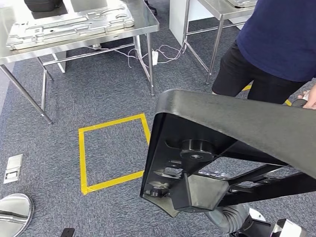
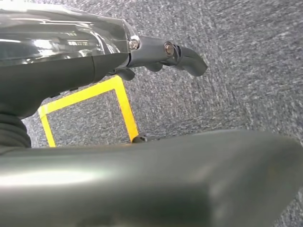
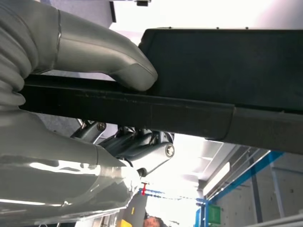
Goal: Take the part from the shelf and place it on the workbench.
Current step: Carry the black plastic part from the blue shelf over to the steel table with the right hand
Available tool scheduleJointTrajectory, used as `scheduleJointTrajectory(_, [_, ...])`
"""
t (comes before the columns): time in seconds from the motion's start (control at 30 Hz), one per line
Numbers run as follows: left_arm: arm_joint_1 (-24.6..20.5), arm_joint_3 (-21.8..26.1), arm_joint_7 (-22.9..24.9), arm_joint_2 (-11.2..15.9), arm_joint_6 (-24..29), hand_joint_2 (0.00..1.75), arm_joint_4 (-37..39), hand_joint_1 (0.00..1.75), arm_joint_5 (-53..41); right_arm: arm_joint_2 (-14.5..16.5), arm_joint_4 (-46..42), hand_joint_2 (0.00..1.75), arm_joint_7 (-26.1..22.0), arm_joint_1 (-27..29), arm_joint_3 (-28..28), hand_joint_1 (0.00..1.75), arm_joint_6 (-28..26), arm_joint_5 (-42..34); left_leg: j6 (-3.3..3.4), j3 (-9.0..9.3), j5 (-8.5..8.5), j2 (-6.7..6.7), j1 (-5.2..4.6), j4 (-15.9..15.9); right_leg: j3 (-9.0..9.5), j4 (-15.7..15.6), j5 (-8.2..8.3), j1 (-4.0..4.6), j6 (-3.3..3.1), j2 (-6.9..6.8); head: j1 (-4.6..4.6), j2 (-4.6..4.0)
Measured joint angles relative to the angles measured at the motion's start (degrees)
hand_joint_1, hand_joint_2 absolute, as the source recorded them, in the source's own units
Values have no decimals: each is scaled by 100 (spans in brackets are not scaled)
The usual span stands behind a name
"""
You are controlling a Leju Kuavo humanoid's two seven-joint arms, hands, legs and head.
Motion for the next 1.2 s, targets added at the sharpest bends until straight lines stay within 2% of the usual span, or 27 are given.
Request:
scheduleJointTrajectory(0.03, [5,0,1,0,0,175,0,0,0,0,1,175,1,0,0,175,0,0,5,-42,35,0,0,82,5,0,-2,3,-1,1,0,0])
scheduleJointTrajectory(0.07, [7,0,1,0,0,175,0,0,0,0,1,175,1,0,0,175,0,0,21,28,185,0,-2,-80,16,1,-5,6,0,4,0,0])
scheduleJointTrajectory(0.13, [3,-1,1,4,0,175,0,0,0,1,1,175,1,-3,0,175,0,0,88,371,602,-2,-14,-838,42,0,-17,11,10,12,0,0])
scheduleJointTrajectory(0.17, [1,-2,0,7,0,175,0,0,0,1,0,175,0,-5,0,175,0,-1,122,520,743,-4,-29,-1180,43,4,-24,18,23,19,1,0])
scheduleJointTrajectory(0.2, [-4,-2,0,10,0,175,0,0,0,2,1,175,0,-5,0,175,0,-1,148,609,804,-6,-44,-1400,33,8,-27,22,42,22,2,0])
scheduleJointTrajectory(0.23, [-6,-2,-1,14,0,175,0,0,0,2,1,175,0,-5,1,175,0,-1,162,637,801,-8,-59,-1489,17,7,-24,22,65,24,3,0])
scheduleJointTrajectory(0.33, [-4,-2,-1,13,1,175,0,0,0,1,-2,175,0,-6,1,175,0,1,207,641,821,-5,-46,-1571,0,25,-54,15,165,25,4,0])
scheduleJointTrajectory(0.4, [-9,-2,-1,13,2,175,0,0,0,-1,-3,175,-1,-11,-1,175,0,1,256,659,852,3,-16,-1617,-132,359,-291,12,217,27,6,0])
scheduleJointTrajectory(0.47, [-9,-2,-1,13,1,175,0,0,0,-2,-2,175,-2,-8,-1,175,0,0,272,658,852,10,-19,-1618,-469,1097,-655,10,250,27,7,0])
scheduleJointTrajectory(0.5, [-6,-2,0,13,1,175,0,0,0,-2,1,175,-2,-2,-1,175,0,0,272,658,851,14,-21,-1618,-625,1425,-762,8,265,27,6,0])
scheduleJointTrajectory(0.53, [-4,-2,0,13,0,175,0,0,0,-2,2,175,-1,1,-1,175,0,0,272,662,850,16,-21,-1617,-699,1577,-759,9,276,27,6,0])
scheduleJointTrajectory(0.57, [-4,-2,1,13,0,175,0,0,0,-2,3,175,-1,2,0,175,0,0,271,670,846,15,-20,-1615,-664,1495,-643,8,285,26,6,0])
scheduleJointTrajectory(0.63, [-6,-2,0,12,0,175,0,0,0,-2,3,175,-1,-1,-1,175,0,0,253,696,827,12,-17,-1609,-330,773,-237,4,287,22,8,0])
scheduleJointTrajectory(0.7, [-8,-2,0,11,0,175,0,0,0,-2,3,175,-1,-4,-1,175,0,-1,208,699,798,5,-39,-1580,-42,128,-4,13,247,26,7,0])
scheduleJointTrajectory(0.73, [-9,-2,0,11,0,175,0,0,0,-2,3,175,-1,-3,-1,175,0,-1,185,693,790,3,-49,-1570,6,4,13,21,214,32,5,0])
scheduleJointTrajectory(0.8, [-11,-2,0,12,0,175,0,0,0,-2,3,175,-1,0,-1,175,0,-2,151,689,784,1,-51,-1563,4,-2,5,31,138,40,3,0])
scheduleJointTrajectory(0.87, [-15,-2,-1,9,0,175,0,0,0,-1,2,175,-2,-4,-1,175,0,-2,103,655,673,0,-41,-1446,7,-11,13,15,63,28,2,0])
scheduleJointTrajectory(0.9, [-16,-2,-1,7,0,175,0,0,0,0,1,175,-2,-5,-1,175,0,-2,73,570,530,0,-33,-1236,7,-18,17,3,31,18,2,0])
scheduleJointTrajectory(0.97, [-10,-2,-1,2,0,175,0,0,0,1,1,175,-1,-3,0,175,0,-1,25,253,155,0,-15,-513,-1,-16,14,1,-3,4,2,0])
scheduleJointTrajectory(1.0, [-4,-2,0,2,0,175,0,0,0,1,2,175,0,-2,0,175,0,-1,13,89,23,0,-10,-159,-3,-15,14,3,-5,1,2,0])
scheduleJointTrajectory(1.03, [2,-2,0,2,0,175,0,0,0,0,2,175,0,-1,0,175,0,0,10,-7,-7,0,-10,41,0,-14,12,4,-5,0,2,0])
scheduleJointTrajectory(1.07, [6,-2,1,2,0,175,0,0,0,0,2,175,0,-1,0,175,0,0,16,-4,79,0,-10,20,7,-13,9,5,-5,1,2,0])
scheduleJointTrajectory(1.1, [6,-2,0,2,0,175,0,0,0,0,2,175,0,-2,0,175,0,0,32,108,268,0,-11,-239,20,-13,5,6,-1,5,2,0])
scheduleJointTrajectory(1.17, [2,-2,0,4,0,175,0,0,0,1,1,175,-1,-4,0,175,0,0,89,459,679,-4,-25,-1032,41,-11,-10,14,19,14,2,0])
scheduleJointTrajectory(1.2, [-3,-2,-1,5,0,175,0,0,0,2,0,175,-1,-5,0,175,0,0,118,585,786,-7,-37,-1326,36,-7,-14,19,37,19,2,0])
